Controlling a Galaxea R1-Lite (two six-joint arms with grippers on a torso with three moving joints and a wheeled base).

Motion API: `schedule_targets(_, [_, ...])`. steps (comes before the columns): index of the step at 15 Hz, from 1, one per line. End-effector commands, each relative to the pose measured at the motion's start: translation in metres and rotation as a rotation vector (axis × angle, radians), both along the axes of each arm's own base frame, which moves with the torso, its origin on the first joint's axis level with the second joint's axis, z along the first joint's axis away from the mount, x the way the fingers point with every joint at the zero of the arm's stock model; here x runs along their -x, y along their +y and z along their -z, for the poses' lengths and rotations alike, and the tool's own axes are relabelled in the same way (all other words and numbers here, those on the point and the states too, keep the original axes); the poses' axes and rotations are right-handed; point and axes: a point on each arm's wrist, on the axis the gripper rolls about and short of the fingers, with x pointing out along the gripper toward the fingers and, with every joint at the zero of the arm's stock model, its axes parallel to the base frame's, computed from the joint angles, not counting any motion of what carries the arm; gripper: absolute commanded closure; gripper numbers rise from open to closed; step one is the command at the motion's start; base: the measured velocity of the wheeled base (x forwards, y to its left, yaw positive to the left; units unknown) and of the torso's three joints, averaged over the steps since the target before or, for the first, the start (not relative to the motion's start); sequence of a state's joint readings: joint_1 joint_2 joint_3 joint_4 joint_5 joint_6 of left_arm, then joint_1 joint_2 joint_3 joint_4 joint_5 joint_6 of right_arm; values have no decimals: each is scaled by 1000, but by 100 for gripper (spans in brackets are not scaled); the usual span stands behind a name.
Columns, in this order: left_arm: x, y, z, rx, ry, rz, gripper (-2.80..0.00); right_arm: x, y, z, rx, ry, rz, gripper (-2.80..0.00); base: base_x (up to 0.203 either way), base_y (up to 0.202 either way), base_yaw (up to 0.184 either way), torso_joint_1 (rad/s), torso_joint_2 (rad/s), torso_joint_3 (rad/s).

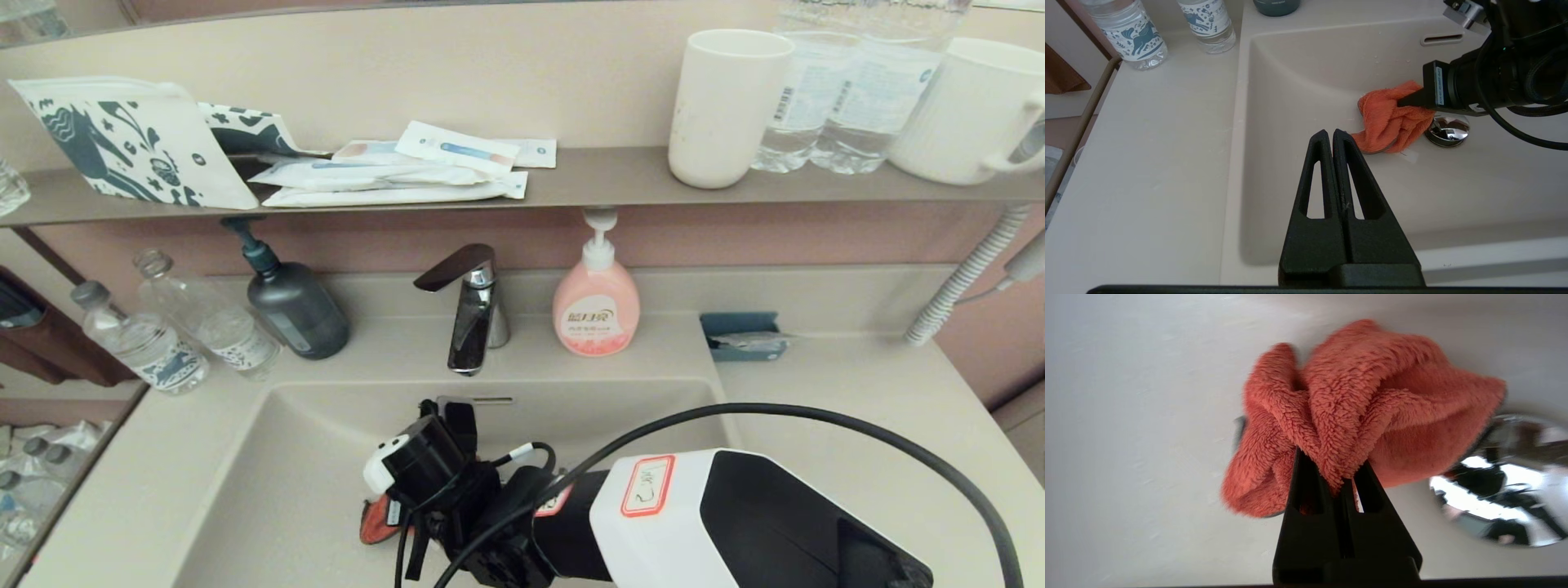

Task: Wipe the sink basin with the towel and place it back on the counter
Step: Wipe the sink

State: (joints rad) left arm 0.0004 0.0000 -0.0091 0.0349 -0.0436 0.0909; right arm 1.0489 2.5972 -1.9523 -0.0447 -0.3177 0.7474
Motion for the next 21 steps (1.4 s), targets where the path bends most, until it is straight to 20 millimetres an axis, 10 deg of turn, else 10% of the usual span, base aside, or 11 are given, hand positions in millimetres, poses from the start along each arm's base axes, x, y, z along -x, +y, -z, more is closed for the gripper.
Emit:
schedule_targets(1, [0,0,0,-1,2,0,0,-6,-4,6,11,9,17,0,0,0,0,0,0,0])
schedule_targets(21, [0,0,0,-1,2,1,0,-61,-64,17,185,-121,264,0,0,0,0,0,0,0])
